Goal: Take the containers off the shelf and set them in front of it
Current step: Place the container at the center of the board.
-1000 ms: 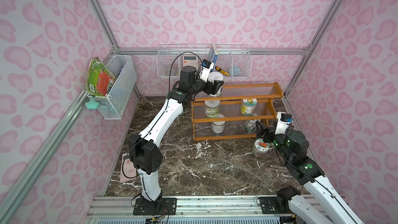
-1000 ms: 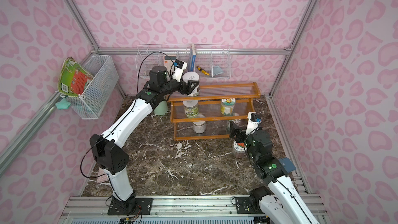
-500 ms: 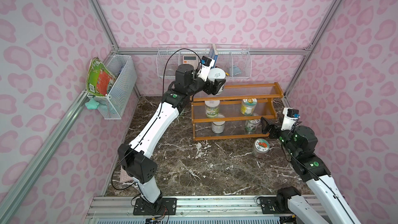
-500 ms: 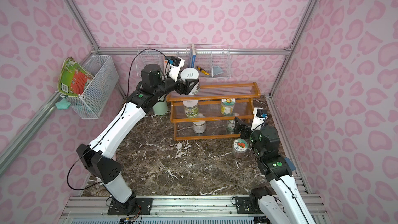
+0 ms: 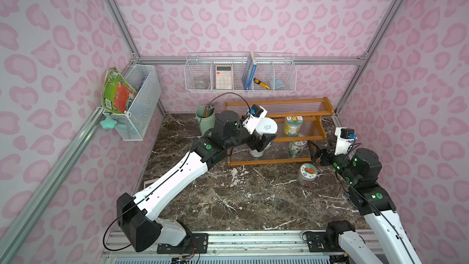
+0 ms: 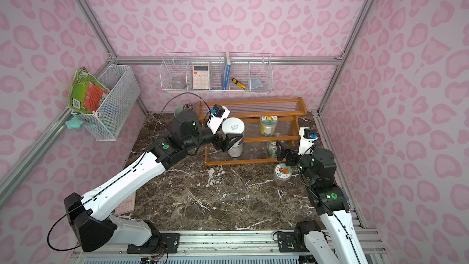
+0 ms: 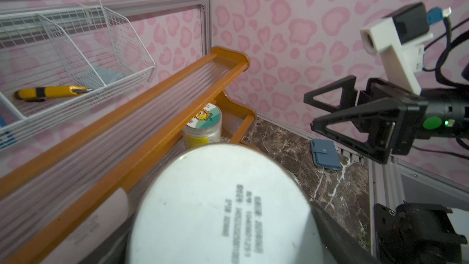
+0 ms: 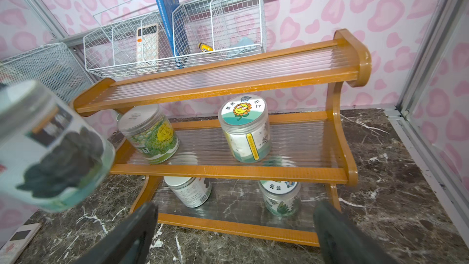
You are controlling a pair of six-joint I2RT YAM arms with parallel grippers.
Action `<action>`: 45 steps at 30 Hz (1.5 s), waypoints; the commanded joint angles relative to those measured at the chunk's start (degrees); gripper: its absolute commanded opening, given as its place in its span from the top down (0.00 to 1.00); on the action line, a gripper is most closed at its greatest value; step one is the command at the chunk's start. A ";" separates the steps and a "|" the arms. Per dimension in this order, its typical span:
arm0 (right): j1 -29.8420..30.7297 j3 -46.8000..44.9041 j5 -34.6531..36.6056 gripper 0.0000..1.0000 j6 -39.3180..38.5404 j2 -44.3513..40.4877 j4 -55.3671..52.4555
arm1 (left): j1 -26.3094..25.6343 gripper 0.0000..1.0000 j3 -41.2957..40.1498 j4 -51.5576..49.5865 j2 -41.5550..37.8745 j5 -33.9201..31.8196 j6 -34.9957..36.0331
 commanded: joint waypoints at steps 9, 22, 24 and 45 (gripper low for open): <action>-0.11 -3.92 -4.29 0.01 2.72 -9.04 -5.10 | -8.15 0.28 -17.15 17.89 0.39 -6.82 -4.63; 0.15 -6.56 -6.34 0.01 5.07 -15.89 -8.88 | -11.19 0.29 -23.08 34.16 12.63 -12.41 -11.22; 0.15 -7.27 -6.84 0.01 5.92 -16.39 -8.46 | -11.56 0.30 -23.49 37.11 14.74 -13.18 -11.14; 0.15 -8.19 -10.88 0.01 6.75 -17.57 -10.49 | -12.29 0.30 -26.41 49.60 26.28 -16.29 -10.09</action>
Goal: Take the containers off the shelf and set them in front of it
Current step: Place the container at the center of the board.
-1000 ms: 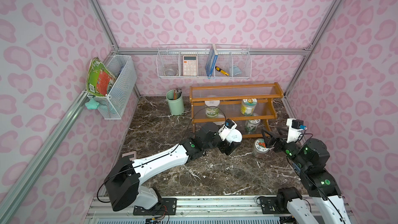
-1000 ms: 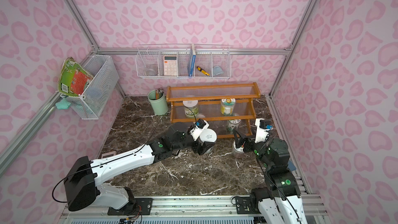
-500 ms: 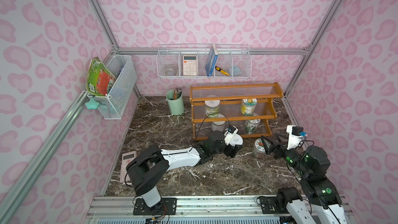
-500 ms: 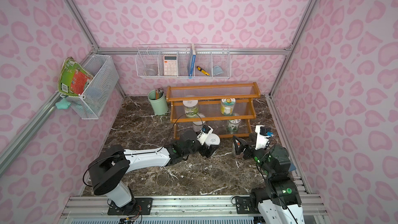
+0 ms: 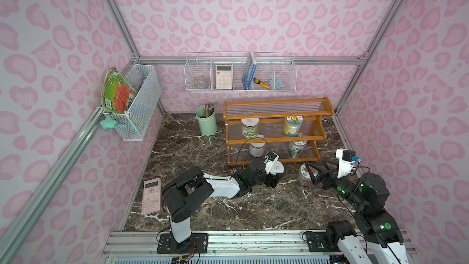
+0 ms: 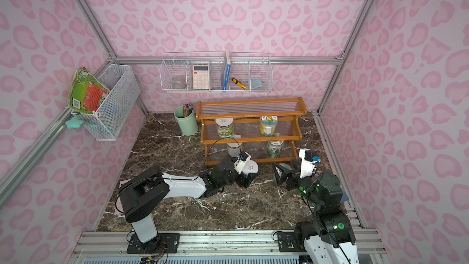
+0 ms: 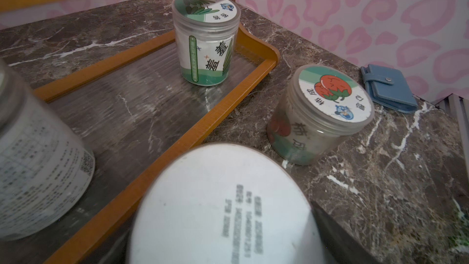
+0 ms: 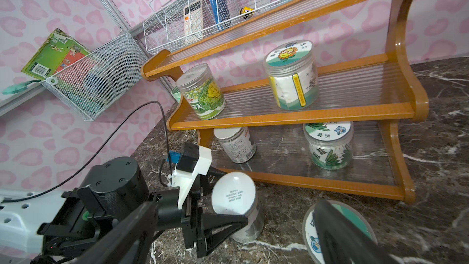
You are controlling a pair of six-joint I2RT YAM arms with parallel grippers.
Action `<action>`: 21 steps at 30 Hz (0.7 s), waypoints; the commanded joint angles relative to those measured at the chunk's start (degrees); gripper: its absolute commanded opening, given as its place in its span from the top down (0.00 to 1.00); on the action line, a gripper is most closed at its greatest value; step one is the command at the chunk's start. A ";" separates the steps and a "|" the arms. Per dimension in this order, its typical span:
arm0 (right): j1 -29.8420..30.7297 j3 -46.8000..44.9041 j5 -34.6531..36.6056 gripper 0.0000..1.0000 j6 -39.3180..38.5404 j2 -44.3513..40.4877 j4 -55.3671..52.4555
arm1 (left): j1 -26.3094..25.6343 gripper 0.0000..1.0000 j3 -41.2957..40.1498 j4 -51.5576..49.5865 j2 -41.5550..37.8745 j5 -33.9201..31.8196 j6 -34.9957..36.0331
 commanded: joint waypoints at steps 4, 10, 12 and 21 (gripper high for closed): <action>0.00 -0.20 -0.24 0.01 0.26 -0.21 0.10 | -0.05 0.28 -1.81 10.67 1.77 -0.85 0.04; 0.04 -0.47 -0.10 0.01 0.25 0.05 0.66 | -0.11 0.18 -1.90 9.38 1.76 -0.60 -1.29; 0.01 -0.53 -0.06 0.01 0.16 0.14 0.83 | -0.22 0.13 -1.82 8.99 1.69 -0.60 -1.44; 0.00 -0.51 0.02 0.01 0.24 -0.12 0.63 | -1.67 0.01 -2.08 6.20 0.22 -4.00 -1.94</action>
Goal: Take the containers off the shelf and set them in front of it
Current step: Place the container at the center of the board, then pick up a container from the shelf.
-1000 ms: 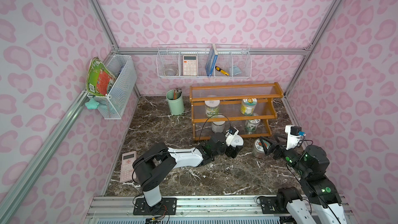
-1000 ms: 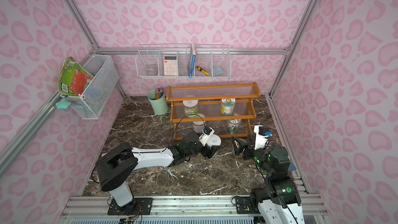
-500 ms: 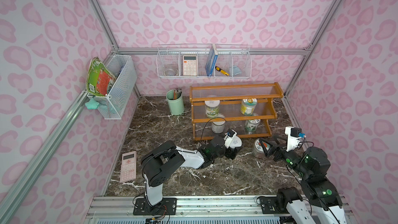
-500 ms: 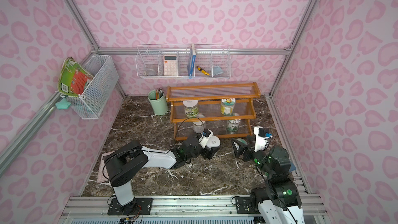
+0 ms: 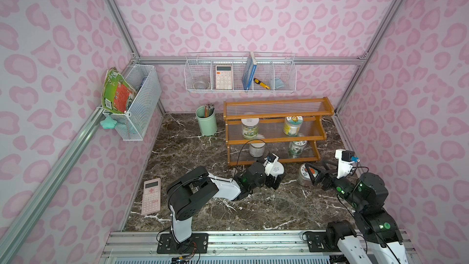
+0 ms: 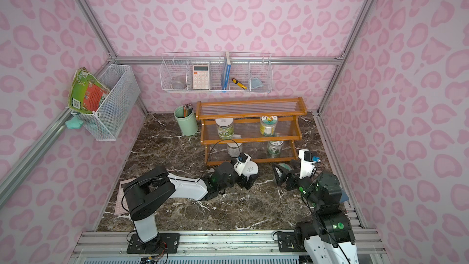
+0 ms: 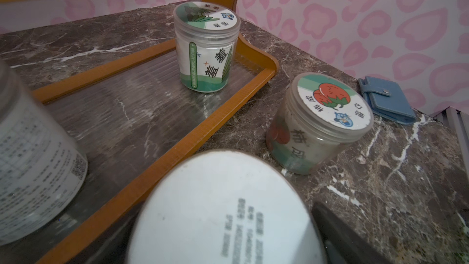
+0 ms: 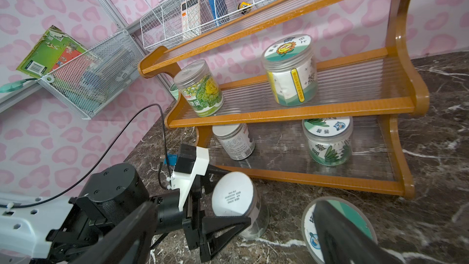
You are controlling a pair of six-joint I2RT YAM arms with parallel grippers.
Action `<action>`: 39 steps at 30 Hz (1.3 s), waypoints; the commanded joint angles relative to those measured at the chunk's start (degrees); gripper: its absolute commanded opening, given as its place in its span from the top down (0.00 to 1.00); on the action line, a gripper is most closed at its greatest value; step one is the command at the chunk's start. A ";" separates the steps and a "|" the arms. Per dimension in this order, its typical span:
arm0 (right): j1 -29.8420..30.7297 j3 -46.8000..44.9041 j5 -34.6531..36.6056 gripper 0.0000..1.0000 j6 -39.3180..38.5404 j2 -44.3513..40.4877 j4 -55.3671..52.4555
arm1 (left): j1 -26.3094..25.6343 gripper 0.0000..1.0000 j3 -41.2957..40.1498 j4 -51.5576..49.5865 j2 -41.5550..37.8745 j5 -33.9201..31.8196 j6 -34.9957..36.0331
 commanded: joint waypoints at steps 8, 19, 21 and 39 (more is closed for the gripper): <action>0.09 -0.48 -0.05 0.01 0.18 0.40 2.08 | -2.41 0.01 -2.16 -0.39 -5.38 -8.56 1.23; 0.52 0.65 -0.17 0.01 -1.07 3.93 3.51 | -4.10 0.01 5.10 -21.78 -17.33 -18.57 0.82; 0.57 0.51 -0.64 0.01 -0.98 4.29 4.01 | -3.89 0.01 6.81 -25.53 -19.34 -20.21 3.35; 0.66 0.81 -3.42 0.01 -1.85 7.61 8.39 | 13.39 0.01 5.54 -39.69 -35.80 -11.47 3.04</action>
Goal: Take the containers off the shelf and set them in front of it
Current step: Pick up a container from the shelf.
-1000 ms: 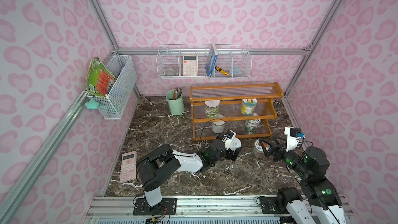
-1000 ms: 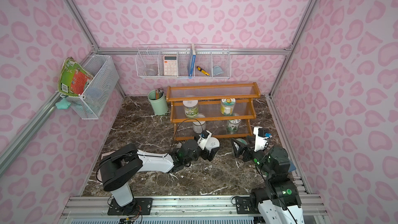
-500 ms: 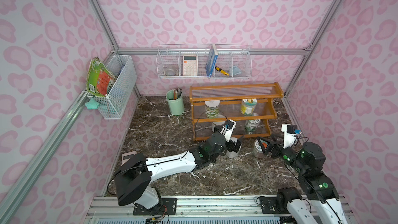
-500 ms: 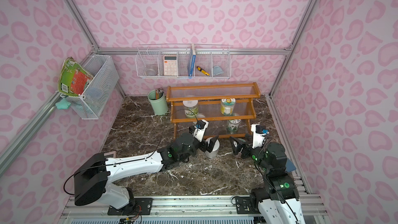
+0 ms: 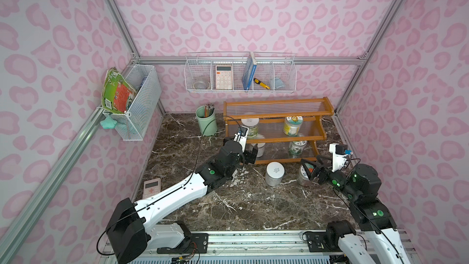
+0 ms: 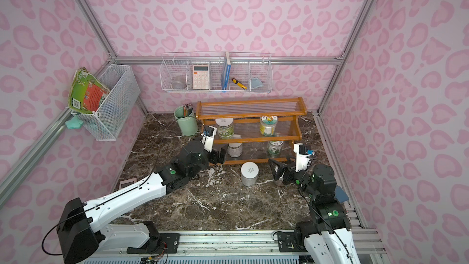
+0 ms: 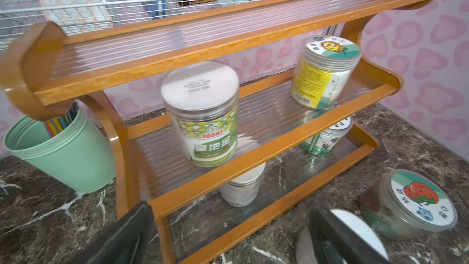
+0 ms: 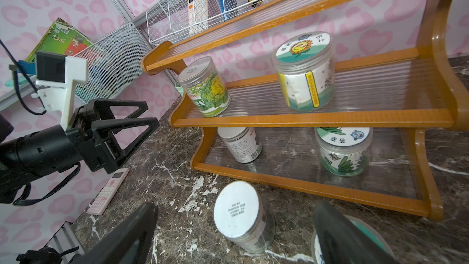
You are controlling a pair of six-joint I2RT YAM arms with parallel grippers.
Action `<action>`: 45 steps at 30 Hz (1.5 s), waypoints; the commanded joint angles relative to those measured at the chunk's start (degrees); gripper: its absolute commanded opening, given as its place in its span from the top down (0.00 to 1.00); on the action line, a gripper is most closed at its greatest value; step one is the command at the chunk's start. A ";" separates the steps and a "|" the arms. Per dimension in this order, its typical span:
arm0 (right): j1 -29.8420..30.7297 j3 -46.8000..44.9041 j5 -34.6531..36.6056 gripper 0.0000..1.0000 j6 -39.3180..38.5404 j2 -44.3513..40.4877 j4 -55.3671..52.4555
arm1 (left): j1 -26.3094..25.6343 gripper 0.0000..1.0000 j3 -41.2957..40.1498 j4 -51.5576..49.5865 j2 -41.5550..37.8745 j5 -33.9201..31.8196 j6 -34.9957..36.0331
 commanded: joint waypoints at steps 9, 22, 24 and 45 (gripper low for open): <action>0.00 0.93 -0.37 0.01 -1.34 0.71 2.32 | 10.28 0.01 1.22 3.53 1.99 24.24 2.29; -0.01 0.90 0.17 0.01 -1.27 0.77 2.38 | 13.69 0.01 7.36 5.76 10.06 26.30 2.62; 0.00 0.82 0.25 0.01 -1.32 0.77 2.35 | 13.69 0.01 8.27 5.80 11.33 25.86 2.77; -0.04 0.35 0.78 0.01 -1.58 0.86 2.12 | 13.60 0.01 13.37 13.89 20.69 23.44 7.14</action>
